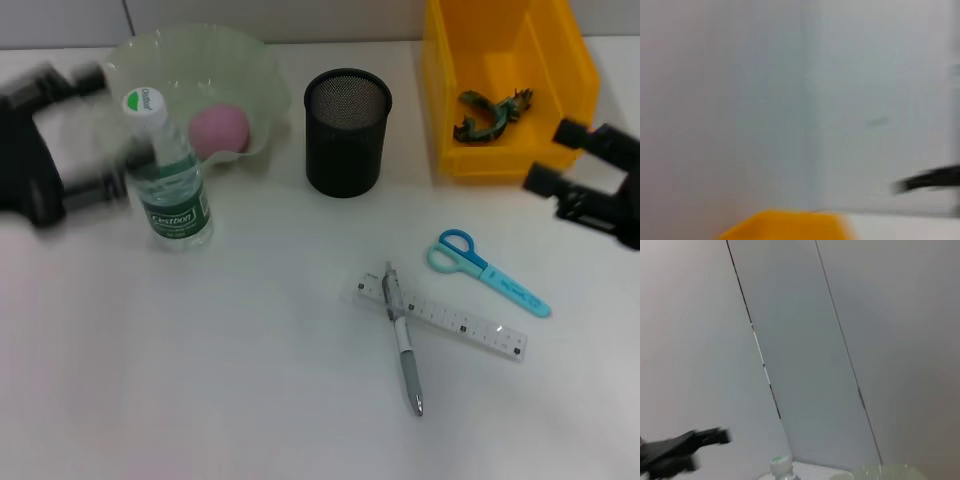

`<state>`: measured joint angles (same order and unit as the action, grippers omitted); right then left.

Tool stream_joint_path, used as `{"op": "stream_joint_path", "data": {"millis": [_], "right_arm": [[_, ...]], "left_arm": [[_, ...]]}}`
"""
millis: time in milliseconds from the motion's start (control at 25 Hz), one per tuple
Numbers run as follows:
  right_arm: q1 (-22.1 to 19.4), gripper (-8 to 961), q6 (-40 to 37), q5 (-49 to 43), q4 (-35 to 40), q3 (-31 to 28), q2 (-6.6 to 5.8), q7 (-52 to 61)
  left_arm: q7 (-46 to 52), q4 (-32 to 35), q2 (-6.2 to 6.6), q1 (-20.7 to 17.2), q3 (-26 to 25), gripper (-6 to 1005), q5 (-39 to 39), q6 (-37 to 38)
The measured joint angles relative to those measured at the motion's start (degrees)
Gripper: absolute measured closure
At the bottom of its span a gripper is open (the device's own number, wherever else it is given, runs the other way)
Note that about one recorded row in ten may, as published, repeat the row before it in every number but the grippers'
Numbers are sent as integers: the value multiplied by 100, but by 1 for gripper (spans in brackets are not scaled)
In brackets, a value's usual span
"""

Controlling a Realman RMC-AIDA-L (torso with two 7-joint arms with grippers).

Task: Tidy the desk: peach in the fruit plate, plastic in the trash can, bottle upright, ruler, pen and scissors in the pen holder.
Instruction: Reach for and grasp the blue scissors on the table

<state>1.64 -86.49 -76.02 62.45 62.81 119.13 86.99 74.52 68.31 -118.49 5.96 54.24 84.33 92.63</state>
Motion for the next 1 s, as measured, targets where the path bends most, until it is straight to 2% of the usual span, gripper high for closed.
{"op": "stream_joint_path", "data": {"millis": [80, 120, 160, 280, 320, 360, 400, 480, 520, 560, 600, 680, 720, 760, 800, 840, 880, 1000], "right_arm": [[3, 114, -23, -236, 283, -124, -1, 372], [30, 113, -25, -879, 966, -301, -4, 1388], [30, 113, -25, -879, 966, -301, -4, 1388], [241, 113, -38, -2173, 2099, -361, -4, 3183], [521, 113, -171, -3286, 2810, -329, -3, 4438], [731, 113, -304, -3993, 3115, -303, -4, 5111], [731, 114, -304, -3993, 3115, -303, -4, 5111], [1226, 114, -719, -5209, 3500, -173, 2, 6232], [1780, 115, -1234, -6202, 3575, 124, 8, 6958], [1780, 115, -1234, -6202, 3575, 124, 8, 6958], [1982, 116, -1368, -6547, 3513, 315, 7, 7119], [2420, 117, -1482, -7232, 3281, 835, 8, 7220], [2737, 118, -1373, -7785, 2984, 1295, 9, 7118], [2737, 118, -1373, -7785, 2984, 1295, 9, 7118], [2974, 119, -1202, -8055, 2628, 1607, 12, 6934], [2974, 121, -1202, -8055, 2628, 1607, 12, 6934], [3136, 122, -1029, -8111, 2323, 1847, 14, 6737], [3222, 128, -878, -8151, 2137, 2035, 14, 6622]], "left_arm": [[-654, -603, 27, 80, 23, 192, 60, 1037], [-898, -1016, 42, 270, 74, 192, 428, 1508], [-898, -1016, 42, 270, 74, 192, 428, 1508], [-981, -1830, 31, 782, 127, 192, 1228, 1687], [-1089, -2337, 15, 1085, 120, 192, 1514, 1544], [-1089, -2337, 15, 1085, 120, 192, 1514, 1544], [-1216, -2661, 12, 1251, 117, 192, 1656, 1415], [-1314, -2910, 12, 1385, 119, 192, 1725, 1248], [-1338, -2980, 11, 1436, 123, 192, 1742, 1163], [-1349, -3038, 11, 1489, 135, 192, 1760, 1044], [-1350, -3050, 11, 1508, 142, 192, 1773, 996], [-1354, -3069, 11, 1543, 145, 192, 1808, 908], [-1356, -3076, 11, 1555, 146, 192, 1815, 888], [-1357, -3082, 12, 1563, 146, 192, 1820, 871], [-1358, -3085, 14, 1566, 147, 192, 1821, 869], [-1359, -3087, 16, 1566, 148, 192, 1822, 868], [-1360, -3088, 16, 1567, 148, 192, 1823, 869], [-1362, -3093, 18, 1568, 137, 192, 1826, 868]]}}
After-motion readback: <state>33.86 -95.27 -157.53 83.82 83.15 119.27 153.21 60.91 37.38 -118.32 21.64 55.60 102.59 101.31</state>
